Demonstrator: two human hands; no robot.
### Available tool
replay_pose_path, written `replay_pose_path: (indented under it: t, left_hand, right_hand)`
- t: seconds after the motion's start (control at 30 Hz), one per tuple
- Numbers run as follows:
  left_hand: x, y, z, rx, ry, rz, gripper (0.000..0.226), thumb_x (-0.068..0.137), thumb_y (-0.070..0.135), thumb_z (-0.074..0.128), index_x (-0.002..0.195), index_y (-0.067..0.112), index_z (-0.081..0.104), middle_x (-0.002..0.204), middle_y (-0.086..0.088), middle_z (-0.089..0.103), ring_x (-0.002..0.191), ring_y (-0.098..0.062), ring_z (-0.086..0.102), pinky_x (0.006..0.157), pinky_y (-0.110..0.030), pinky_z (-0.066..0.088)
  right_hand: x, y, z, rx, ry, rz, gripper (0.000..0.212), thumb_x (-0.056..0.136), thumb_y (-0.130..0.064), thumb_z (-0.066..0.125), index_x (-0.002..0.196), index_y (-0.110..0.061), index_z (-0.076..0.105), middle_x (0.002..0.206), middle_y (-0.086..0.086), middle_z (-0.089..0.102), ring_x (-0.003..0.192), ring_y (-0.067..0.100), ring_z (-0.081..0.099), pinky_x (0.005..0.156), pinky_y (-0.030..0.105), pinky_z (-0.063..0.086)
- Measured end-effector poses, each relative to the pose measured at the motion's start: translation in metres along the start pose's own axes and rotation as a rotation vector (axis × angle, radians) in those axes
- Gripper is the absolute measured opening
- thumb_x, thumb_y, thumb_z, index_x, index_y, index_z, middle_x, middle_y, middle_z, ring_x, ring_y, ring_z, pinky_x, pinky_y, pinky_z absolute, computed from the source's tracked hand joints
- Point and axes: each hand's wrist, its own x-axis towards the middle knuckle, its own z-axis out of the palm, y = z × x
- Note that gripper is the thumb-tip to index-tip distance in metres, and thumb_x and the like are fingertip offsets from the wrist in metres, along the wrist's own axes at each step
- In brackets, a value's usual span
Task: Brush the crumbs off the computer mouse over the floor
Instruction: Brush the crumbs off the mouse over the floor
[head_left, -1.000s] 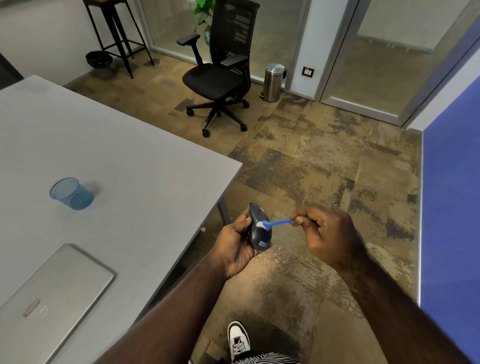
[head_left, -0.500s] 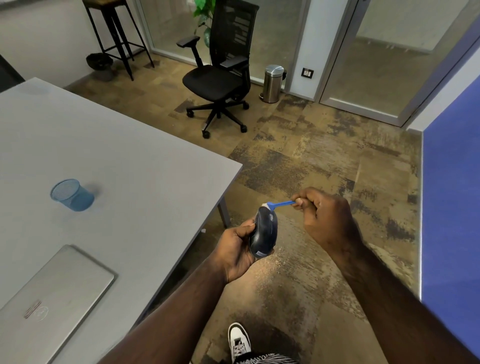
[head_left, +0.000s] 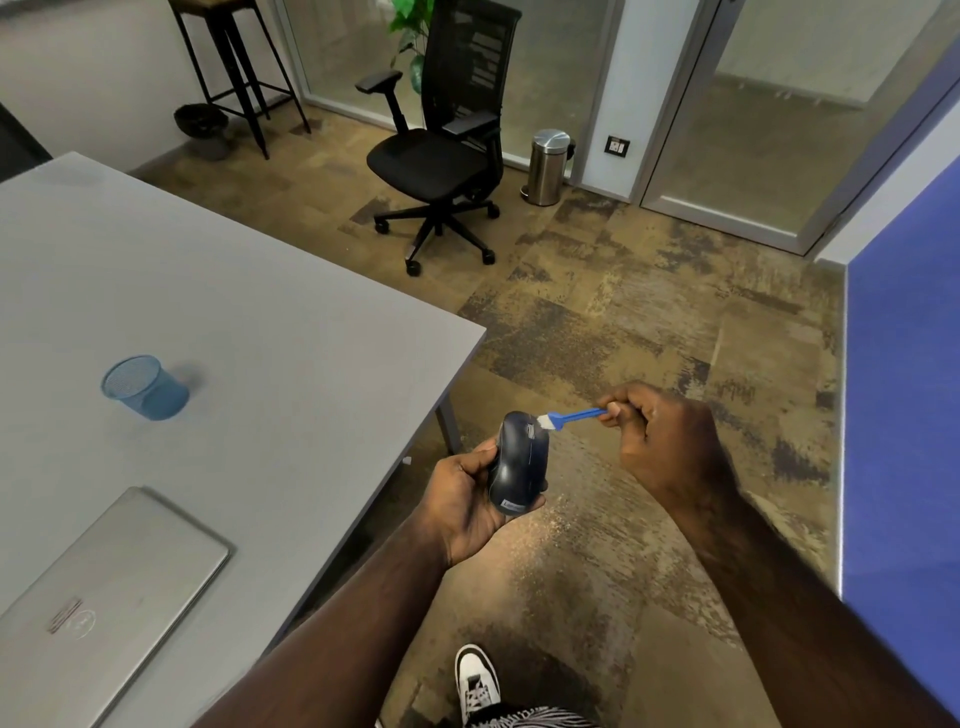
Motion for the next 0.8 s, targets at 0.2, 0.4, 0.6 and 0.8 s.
replay_pose_path:
  t: [0.2, 0.4, 0.6, 0.8]
  left_hand:
    - [0.001, 0.002, -0.002, -0.026, 0.041, -0.006, 0.04, 0.091, 0.019, 0.044, 0.123, 0.004, 0.062, 0.113, -0.027, 0.065, 0.091, -0.043, 0.066, 0.075, -0.049, 0.058]
    - [0.001, 0.0, 0.002, -0.019, 0.019, -0.027, 0.048, 0.087, 0.02, 0.046, 0.132, 0.004, 0.055, 0.133, -0.03, 0.054, 0.099, -0.043, 0.062, 0.08, -0.05, 0.057]
    - [-0.001, 0.001, 0.001, -0.015, 0.029, -0.047, 0.048, 0.092, 0.022, 0.041, 0.135, 0.002, 0.051, 0.14, -0.03, 0.048, 0.102, -0.042, 0.06, 0.081, -0.049, 0.057]
    - [0.0, 0.002, 0.002, 0.012, 0.05, -0.05, 0.046, 0.094, 0.022, 0.039, 0.133, 0.001, 0.052, 0.131, -0.032, 0.053, 0.102, -0.045, 0.059, 0.078, -0.048, 0.057]
  right_hand:
    - [-0.008, -0.002, -0.007, 0.042, -0.085, -0.19, 0.02, 0.085, 0.003, 0.065, 0.092, -0.013, 0.074, 0.078, -0.006, 0.073, 0.071, -0.022, 0.057, 0.057, -0.005, 0.036]
    - [-0.008, -0.001, -0.005, 0.015, -0.019, -0.174, 0.019, 0.085, 0.005, 0.067, 0.095, -0.009, 0.074, 0.079, -0.008, 0.071, 0.068, -0.024, 0.054, 0.052, -0.006, 0.033]
    - [-0.004, -0.001, -0.008, 0.005, 0.008, -0.142, 0.019, 0.086, 0.003, 0.065, 0.096, -0.01, 0.074, 0.083, -0.005, 0.074, 0.061, -0.02, 0.051, 0.054, -0.003, 0.037]
    - [-0.004, -0.004, -0.013, 0.035, -0.115, -0.254, 0.018, 0.085, 0.002, 0.065, 0.094, -0.011, 0.074, 0.081, -0.004, 0.075, 0.066, -0.005, 0.064, 0.058, 0.004, 0.044]
